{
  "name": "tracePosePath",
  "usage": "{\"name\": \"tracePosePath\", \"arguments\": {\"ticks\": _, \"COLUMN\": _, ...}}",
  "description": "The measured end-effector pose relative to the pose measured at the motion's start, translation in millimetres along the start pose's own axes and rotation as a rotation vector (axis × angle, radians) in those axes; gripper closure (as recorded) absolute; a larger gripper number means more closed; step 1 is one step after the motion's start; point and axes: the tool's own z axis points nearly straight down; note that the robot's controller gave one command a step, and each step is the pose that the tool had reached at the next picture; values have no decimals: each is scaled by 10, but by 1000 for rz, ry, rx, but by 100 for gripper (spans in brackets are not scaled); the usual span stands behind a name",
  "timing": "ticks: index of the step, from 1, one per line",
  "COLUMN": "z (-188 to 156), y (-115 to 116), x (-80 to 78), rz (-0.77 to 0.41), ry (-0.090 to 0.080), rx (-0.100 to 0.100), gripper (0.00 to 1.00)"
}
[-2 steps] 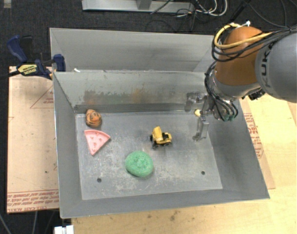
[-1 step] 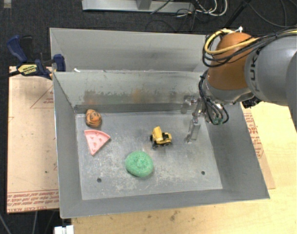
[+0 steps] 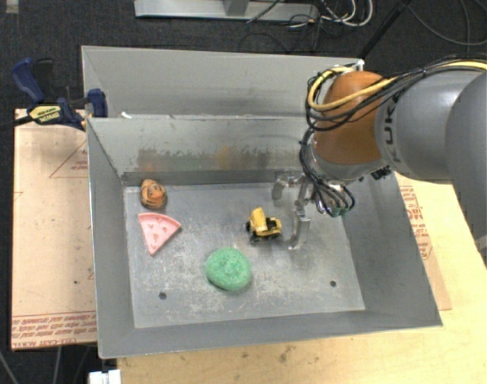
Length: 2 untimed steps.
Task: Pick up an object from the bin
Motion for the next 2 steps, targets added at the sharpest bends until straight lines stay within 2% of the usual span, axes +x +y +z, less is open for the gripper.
{"name": "tracePosePath", "arguments": {"ticks": 1, "z": 118, "y": 246, "x": -72, "rz": -161, "ry": 1, "rx": -2, "gripper": 0}}
{"name": "tracePosePath", "arguments": {"ticks": 2, "z": 171, "y": 679, "x": -60, "rz": -276, "ry": 0, "rx": -2, "gripper": 100}}
